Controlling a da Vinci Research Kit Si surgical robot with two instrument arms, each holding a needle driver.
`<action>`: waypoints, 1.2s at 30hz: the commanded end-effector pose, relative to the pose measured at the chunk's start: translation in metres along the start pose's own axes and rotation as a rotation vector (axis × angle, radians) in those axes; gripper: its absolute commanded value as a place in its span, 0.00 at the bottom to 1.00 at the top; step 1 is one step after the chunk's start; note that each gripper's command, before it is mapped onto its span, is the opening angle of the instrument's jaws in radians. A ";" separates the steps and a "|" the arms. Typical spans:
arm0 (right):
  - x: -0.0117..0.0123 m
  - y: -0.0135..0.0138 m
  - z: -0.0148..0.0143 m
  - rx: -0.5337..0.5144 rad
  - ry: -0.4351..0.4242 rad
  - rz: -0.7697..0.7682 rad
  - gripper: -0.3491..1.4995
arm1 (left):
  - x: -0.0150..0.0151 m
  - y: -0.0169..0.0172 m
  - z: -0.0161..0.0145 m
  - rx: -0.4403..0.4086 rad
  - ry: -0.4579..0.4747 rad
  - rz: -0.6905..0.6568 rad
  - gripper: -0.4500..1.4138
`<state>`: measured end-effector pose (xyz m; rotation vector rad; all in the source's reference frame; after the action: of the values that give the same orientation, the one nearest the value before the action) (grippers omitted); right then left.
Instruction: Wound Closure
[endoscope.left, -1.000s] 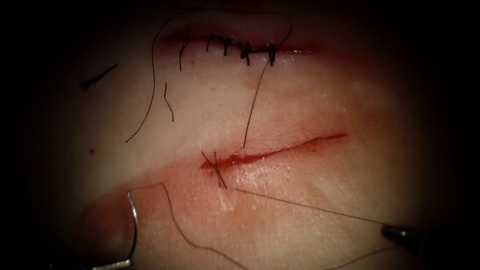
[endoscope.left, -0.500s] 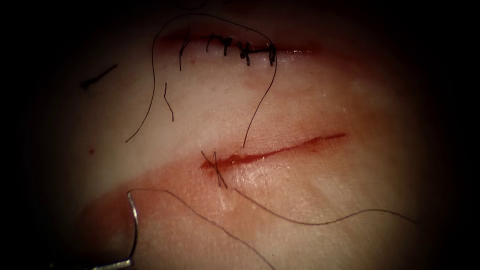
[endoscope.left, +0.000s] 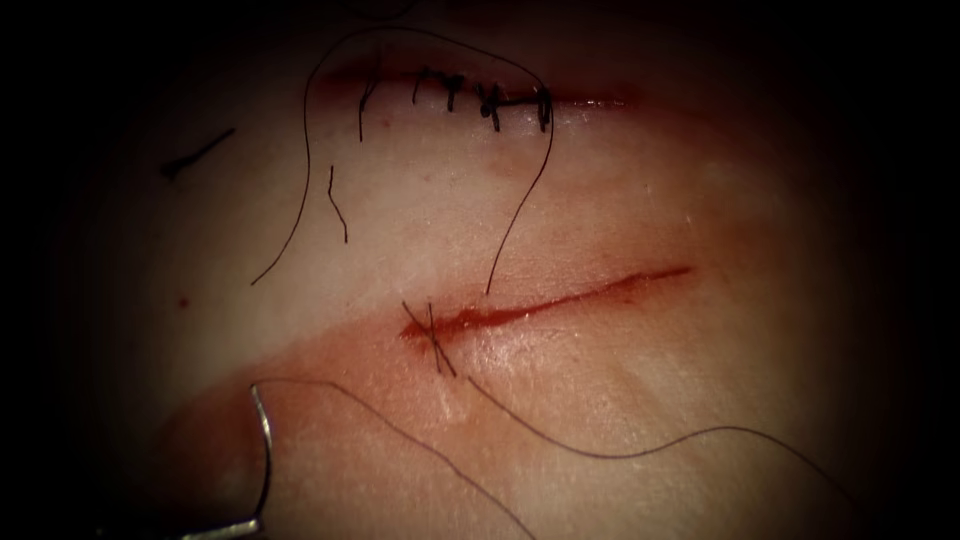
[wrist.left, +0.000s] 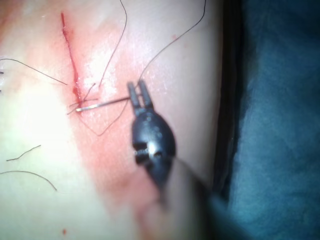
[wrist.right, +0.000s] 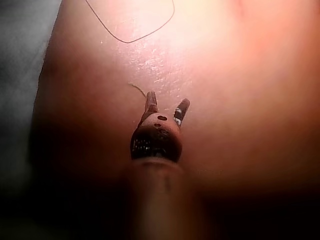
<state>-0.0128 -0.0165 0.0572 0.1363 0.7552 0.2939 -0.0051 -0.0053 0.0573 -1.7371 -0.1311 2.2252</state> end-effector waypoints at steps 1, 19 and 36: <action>0.0026 0.0006 0.0020 -0.021 0.061 0.052 0.84 | -0.0008 0.0006 0.0009 0.001 0.000 -0.003 0.00; 0.0237 -0.0065 0.0232 -0.088 0.184 0.357 0.81 | -0.0010 0.0009 0.0012 -0.004 0.005 -0.006 0.00; 0.0256 -0.0097 0.0381 -0.307 -0.130 0.223 0.77 | -0.0013 0.0013 0.0014 -0.003 0.005 -0.007 0.00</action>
<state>0.0326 -0.0180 0.0654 -0.0632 0.5352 0.6030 -0.0057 -0.0062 0.0580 -1.7382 -0.1348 2.2200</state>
